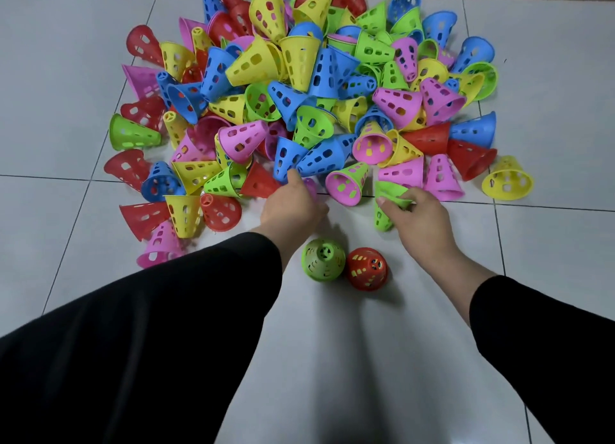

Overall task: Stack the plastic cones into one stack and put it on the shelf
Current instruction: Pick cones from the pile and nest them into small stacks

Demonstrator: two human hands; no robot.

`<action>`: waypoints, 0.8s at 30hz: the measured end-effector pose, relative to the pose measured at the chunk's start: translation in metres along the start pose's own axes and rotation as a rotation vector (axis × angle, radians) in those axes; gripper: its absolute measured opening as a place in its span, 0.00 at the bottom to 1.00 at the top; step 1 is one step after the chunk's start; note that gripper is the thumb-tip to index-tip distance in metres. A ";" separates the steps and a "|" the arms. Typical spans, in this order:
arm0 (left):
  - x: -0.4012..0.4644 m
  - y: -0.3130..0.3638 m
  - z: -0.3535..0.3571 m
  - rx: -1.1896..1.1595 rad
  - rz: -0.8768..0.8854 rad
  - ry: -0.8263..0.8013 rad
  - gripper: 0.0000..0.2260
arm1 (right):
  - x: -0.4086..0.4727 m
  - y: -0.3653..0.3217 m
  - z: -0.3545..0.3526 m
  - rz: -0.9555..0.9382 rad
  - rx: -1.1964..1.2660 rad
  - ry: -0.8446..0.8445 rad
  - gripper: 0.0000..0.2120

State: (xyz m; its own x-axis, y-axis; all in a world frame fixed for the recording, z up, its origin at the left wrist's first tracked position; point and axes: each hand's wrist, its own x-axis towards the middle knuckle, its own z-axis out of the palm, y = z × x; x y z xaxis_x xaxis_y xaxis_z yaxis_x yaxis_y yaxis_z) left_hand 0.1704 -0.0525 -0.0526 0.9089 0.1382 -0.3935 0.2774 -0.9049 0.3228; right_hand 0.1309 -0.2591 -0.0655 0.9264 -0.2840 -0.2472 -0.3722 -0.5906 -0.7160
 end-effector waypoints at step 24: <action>-0.124 -0.034 -0.002 -0.462 0.388 0.057 0.19 | -0.095 -0.060 -0.055 -0.325 -0.769 -0.487 0.32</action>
State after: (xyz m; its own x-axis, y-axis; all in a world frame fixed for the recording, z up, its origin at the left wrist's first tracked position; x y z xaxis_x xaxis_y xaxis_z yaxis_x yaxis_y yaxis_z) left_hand 0.0487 -0.0383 -0.0128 0.9825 -0.1336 -0.1298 0.0176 -0.6270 0.7788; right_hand 0.0625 -0.2386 0.0372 0.8485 0.2229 -0.4800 0.1313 -0.9673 -0.2169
